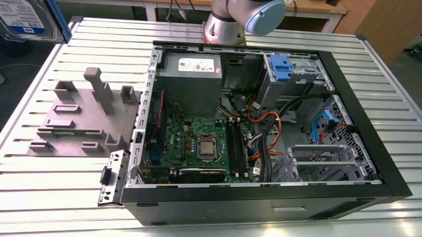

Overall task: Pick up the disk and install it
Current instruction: 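Pick up the disk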

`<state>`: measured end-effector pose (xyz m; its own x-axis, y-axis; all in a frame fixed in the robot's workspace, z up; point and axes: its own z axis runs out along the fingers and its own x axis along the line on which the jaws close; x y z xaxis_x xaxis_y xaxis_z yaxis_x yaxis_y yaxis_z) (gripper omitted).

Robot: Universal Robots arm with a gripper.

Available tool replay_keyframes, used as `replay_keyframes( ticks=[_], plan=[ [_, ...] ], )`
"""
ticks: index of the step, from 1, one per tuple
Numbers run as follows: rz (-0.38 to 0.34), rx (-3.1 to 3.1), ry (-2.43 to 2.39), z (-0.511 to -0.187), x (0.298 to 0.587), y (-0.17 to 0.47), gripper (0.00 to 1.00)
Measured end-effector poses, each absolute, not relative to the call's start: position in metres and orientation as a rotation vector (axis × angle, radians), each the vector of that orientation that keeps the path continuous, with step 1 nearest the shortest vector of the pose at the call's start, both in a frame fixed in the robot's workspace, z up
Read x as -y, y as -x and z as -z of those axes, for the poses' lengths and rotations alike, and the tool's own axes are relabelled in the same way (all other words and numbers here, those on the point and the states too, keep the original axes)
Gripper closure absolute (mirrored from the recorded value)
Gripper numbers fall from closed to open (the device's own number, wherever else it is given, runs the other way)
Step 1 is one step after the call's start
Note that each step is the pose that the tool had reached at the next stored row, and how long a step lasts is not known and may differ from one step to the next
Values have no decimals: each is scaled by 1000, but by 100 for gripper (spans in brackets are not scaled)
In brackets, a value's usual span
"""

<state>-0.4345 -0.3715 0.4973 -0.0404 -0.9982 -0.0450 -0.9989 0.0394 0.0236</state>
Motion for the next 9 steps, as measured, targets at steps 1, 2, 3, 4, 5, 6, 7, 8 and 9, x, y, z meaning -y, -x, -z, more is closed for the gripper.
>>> replay_keyframes(
  ticks=[1, 2, 3, 4, 5, 6, 7, 8, 9],
  plan=[
    [-75, -2253, 2165, -497, 371, 433, 63],
    [-75, -2253, 2165, -497, 371, 433, 63],
    [-75, -2253, 2165, -497, 371, 432, 63],
    [-75, -2253, 2165, -497, 371, 431, 63],
    [-75, -2253, 2165, -497, 371, 430, 63],
    [-75, -2253, 2165, -497, 371, 429, 63],
    [-75, -2253, 2165, -497, 371, 428, 63],
    [-75, -2253, 2165, -497, 371, 427, 63],
    [-75, -2253, 2165, -497, 371, 427, 63]
  ],
)
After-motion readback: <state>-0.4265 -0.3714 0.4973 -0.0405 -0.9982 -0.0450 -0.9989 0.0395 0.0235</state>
